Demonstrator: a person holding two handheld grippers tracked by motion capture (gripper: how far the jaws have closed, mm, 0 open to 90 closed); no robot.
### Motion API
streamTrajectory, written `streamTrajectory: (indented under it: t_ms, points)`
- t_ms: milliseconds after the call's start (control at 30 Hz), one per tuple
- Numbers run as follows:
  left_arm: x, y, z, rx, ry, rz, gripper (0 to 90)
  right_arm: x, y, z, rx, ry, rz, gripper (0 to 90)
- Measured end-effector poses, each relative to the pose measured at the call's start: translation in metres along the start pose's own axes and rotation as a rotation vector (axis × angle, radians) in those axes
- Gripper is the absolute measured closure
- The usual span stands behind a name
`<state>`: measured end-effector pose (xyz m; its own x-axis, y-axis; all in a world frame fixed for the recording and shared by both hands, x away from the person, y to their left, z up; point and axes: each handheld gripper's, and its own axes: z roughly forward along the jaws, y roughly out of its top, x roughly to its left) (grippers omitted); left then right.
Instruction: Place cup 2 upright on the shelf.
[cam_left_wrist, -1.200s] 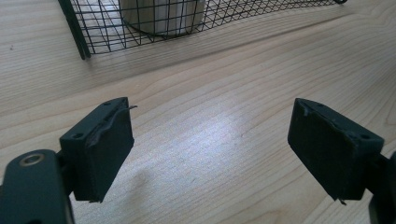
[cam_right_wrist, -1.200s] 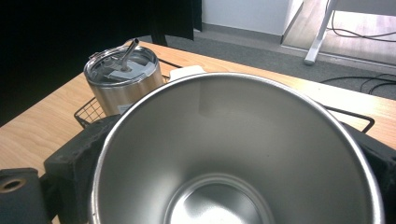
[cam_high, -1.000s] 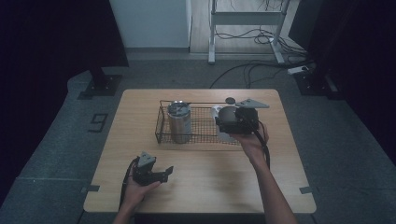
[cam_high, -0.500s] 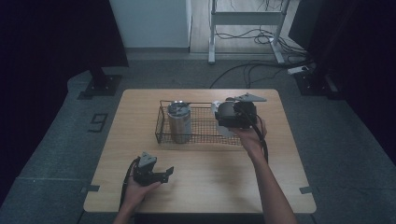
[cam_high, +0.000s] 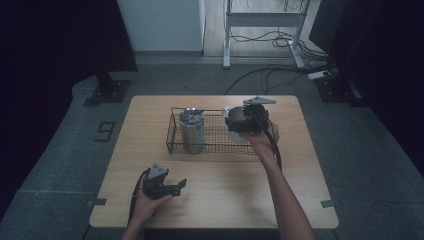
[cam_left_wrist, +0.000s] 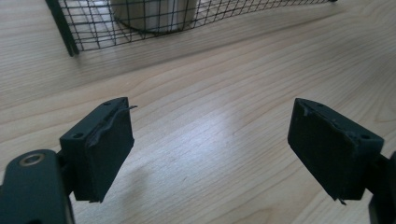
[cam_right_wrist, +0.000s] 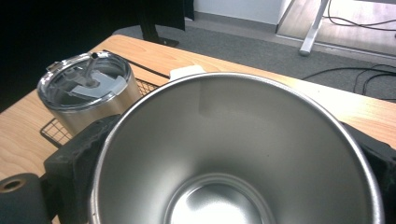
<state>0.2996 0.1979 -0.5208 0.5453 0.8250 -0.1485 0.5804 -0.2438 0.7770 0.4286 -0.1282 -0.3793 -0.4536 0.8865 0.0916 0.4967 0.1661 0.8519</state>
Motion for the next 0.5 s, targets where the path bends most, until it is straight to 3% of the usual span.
streamTrajectory:
  t_ms: [500]
  points:
    - [-0.001, 0.0, 0.0, 0.004, 0.008, 0.015, 14.5, -0.008, 0.001, 0.017, 0.013, -0.011, 0.012, 5.6]
